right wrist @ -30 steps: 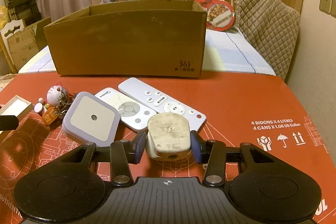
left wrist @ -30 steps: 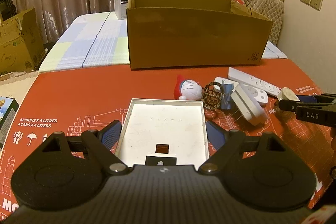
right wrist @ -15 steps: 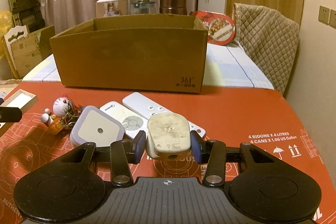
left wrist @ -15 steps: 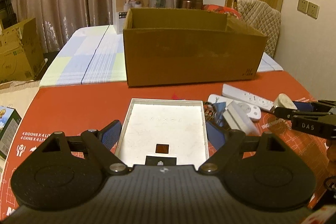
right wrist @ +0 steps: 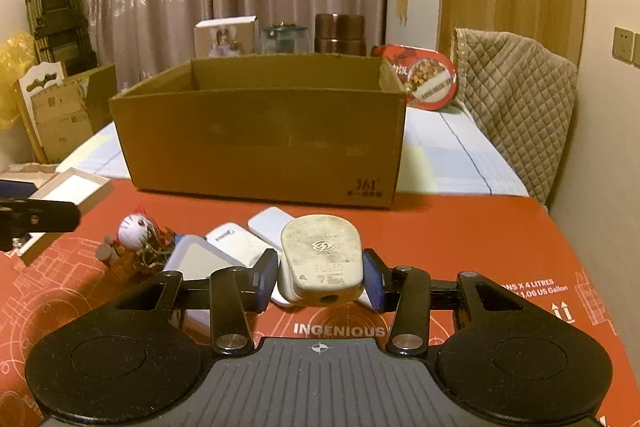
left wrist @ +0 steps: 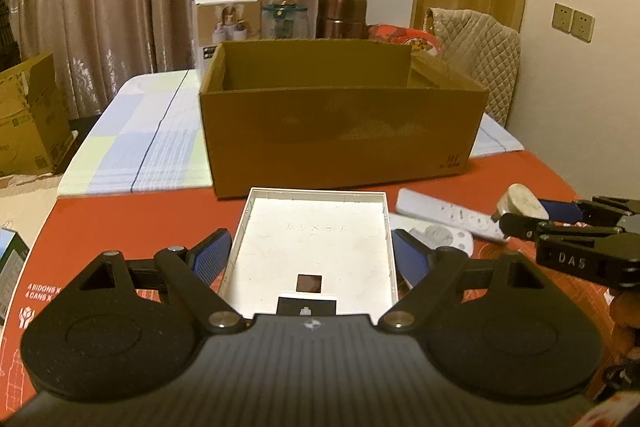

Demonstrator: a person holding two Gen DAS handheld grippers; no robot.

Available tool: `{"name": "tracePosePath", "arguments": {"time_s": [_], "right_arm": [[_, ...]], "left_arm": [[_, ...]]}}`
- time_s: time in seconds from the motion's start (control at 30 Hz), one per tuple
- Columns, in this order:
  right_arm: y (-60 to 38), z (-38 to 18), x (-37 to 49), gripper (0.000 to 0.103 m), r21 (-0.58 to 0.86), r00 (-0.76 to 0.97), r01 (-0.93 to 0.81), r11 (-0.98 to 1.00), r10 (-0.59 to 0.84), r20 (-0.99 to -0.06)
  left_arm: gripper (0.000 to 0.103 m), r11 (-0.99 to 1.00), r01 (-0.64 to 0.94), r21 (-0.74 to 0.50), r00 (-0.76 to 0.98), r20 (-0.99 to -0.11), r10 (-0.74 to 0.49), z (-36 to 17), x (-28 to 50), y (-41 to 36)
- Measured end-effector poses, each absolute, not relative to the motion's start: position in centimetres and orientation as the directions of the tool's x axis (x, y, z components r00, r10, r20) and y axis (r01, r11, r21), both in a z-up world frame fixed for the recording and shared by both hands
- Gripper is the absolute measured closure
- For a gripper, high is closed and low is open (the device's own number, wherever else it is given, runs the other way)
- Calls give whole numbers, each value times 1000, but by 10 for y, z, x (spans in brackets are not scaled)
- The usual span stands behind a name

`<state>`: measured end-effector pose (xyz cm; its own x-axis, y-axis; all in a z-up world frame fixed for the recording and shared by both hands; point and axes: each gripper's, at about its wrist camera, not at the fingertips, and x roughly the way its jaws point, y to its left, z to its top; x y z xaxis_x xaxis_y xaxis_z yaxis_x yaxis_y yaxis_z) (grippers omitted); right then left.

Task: Organize rigid objects
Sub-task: 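Carry the white tray and beige plug with both tools into the cardboard box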

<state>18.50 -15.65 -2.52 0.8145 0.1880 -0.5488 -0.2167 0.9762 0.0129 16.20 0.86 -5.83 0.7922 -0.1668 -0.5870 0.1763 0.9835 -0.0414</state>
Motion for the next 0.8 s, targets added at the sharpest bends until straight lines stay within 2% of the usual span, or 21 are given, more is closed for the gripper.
{"name": "tracePosePath", "arguments": {"time_s": [0.27,0.43,0.63,0.8], "right_arm": [[-162,-8,189,61,39,822,-214,976,202,-533],[-160,10,198,61,28,835,-234,972,215,-506],[-159,43,225,61,36,859,-246,969,235,-456],[-158,70,260,61,29,875,-253,967,241,-420]], "left_arm": [[20,975,212,-72,802,-558,-215,-40,177,-9],[20,972,221,-73,839,-495,-228,-16,192,-15],[20,975,212,-70,871,-440,-221,8,227,-13],[20,973,222,-71,875,-427,-231,19,266,-11]]}}
